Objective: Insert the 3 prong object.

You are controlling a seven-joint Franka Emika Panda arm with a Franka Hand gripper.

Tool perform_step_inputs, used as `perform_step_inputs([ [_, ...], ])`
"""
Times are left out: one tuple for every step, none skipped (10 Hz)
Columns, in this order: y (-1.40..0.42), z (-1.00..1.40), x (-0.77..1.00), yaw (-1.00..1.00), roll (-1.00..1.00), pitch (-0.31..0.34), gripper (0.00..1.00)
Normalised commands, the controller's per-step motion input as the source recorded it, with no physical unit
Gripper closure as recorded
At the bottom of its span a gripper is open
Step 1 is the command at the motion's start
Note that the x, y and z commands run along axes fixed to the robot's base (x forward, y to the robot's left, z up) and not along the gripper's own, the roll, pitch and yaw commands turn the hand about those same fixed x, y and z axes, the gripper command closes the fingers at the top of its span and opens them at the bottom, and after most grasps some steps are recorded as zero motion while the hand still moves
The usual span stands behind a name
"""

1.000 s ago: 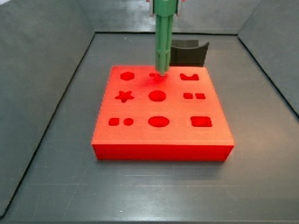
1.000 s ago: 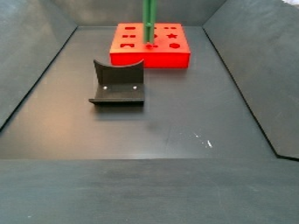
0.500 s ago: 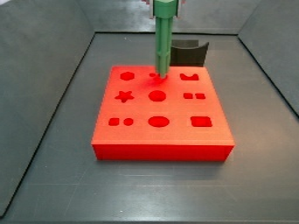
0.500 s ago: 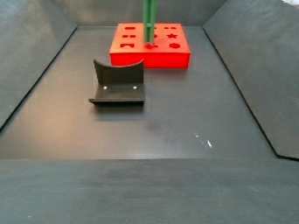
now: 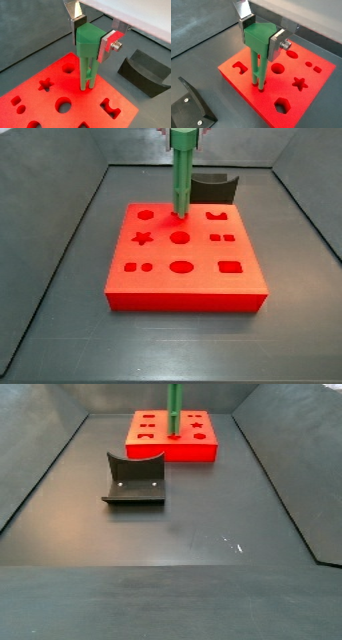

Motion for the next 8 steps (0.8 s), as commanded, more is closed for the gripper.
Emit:
perform_step_inputs([
  [0.0,-0.23,0.0,0.0,0.04,-0.019,1.0],
  [0.0,-0.24,-0.05,-0.02,0.06,-0.006,1.0],
  [0.0,-0.2,-0.03,-0.04,0.01,-0.023,1.0],
  [0.0,-0.23,0.0,-0.02,0.0,-0.017,1.0],
  [0.0,-0.33,0.03,-0.03,0.0,-0.007,1.0],
  [0.0,-0.45,0.11,-0.08,0.0,-0.006,1.0],
  [0.0,-0.6,0.08,-0.12,0.0,0.0,1.0],
  [0.0,-0.62,0.15,-0.15,0.0,0.0,1.0],
])
